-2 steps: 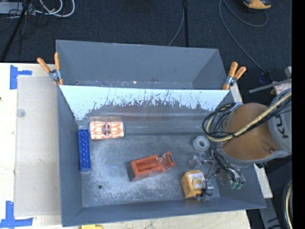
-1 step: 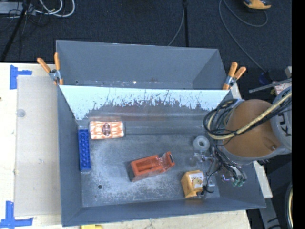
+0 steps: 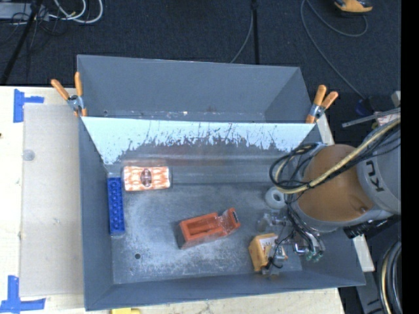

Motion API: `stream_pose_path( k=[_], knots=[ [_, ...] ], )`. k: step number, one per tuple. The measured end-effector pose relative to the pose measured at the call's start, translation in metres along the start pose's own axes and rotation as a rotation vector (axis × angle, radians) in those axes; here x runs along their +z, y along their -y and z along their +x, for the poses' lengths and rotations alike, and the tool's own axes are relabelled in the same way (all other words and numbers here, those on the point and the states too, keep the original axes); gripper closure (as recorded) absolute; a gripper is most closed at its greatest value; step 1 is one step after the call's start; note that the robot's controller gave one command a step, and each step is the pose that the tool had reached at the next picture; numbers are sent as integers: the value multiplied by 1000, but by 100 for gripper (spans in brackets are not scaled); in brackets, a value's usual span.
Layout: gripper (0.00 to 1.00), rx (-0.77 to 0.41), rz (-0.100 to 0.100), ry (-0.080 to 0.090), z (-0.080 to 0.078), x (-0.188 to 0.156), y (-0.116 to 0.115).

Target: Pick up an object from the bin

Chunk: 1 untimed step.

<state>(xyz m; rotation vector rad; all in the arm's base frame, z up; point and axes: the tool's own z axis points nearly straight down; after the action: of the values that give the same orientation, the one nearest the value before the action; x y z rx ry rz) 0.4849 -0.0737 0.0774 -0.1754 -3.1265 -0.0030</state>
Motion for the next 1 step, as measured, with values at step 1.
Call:
stream_pose_path(
  k=[1],
  knots=[
    [100,-75,4,2,2,6,-7]
  ],
)
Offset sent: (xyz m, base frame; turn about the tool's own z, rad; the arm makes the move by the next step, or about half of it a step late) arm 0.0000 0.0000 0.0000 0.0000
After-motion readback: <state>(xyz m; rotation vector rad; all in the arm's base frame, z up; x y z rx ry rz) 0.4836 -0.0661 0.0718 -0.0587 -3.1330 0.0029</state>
